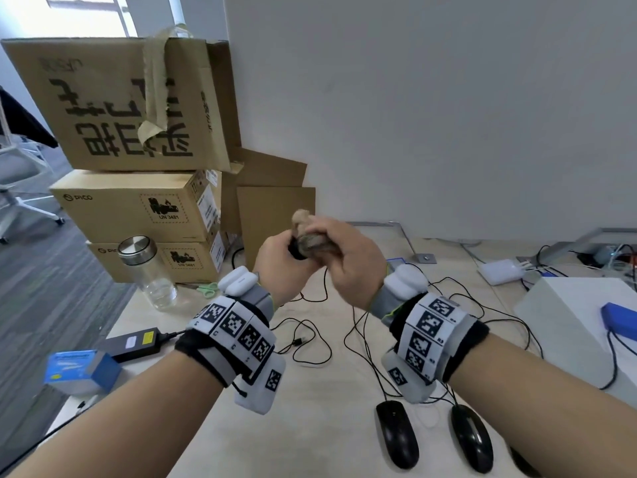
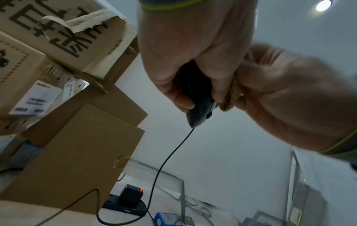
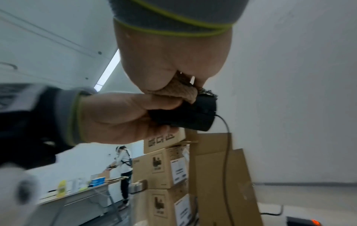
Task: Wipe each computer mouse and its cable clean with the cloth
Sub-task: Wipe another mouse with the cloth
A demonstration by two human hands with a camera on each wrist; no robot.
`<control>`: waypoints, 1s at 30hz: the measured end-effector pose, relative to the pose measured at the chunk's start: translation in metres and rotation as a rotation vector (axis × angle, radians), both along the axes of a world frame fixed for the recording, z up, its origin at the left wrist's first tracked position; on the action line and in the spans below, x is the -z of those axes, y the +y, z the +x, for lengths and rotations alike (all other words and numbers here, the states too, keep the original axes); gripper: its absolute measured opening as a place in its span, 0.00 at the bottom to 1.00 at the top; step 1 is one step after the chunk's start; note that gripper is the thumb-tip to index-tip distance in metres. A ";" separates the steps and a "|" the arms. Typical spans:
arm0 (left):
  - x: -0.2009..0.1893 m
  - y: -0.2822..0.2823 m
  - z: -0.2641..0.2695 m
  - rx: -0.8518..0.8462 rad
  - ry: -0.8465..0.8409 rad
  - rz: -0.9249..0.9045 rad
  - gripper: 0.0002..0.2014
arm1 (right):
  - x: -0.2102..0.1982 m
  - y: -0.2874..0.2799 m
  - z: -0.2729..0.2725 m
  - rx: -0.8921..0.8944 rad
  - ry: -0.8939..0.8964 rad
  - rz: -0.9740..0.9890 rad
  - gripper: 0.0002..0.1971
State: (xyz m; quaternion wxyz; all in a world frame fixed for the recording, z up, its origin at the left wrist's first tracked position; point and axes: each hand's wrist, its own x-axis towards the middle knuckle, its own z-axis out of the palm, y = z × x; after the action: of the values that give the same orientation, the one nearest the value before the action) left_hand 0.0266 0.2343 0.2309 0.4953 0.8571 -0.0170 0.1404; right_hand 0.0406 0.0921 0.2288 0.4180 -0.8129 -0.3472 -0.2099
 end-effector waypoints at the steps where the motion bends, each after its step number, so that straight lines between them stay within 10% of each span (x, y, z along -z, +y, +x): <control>1: 0.000 0.000 -0.001 -0.006 0.012 -0.071 0.08 | -0.002 -0.008 0.006 0.062 0.065 0.015 0.16; 5: 0.000 0.001 0.001 -0.022 0.161 -0.531 0.11 | 0.000 -0.028 0.037 0.395 0.370 0.317 0.05; 11: -0.009 -0.001 0.008 0.063 0.314 -1.127 0.20 | -0.017 -0.030 0.041 0.423 0.461 0.642 0.07; 26: -0.014 -0.013 0.024 0.037 0.396 -1.222 0.23 | 0.008 0.007 0.012 0.145 -0.174 -0.025 0.18; 30: -0.012 -0.010 0.023 0.059 0.401 -1.202 0.19 | -0.002 -0.010 0.032 0.251 -0.079 0.058 0.18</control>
State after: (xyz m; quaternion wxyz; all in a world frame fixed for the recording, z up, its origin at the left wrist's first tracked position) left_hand 0.0498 0.2243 0.2431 0.8872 0.4383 0.1343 -0.0517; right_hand 0.0726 0.0822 0.2306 0.3977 -0.8287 -0.2529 -0.3021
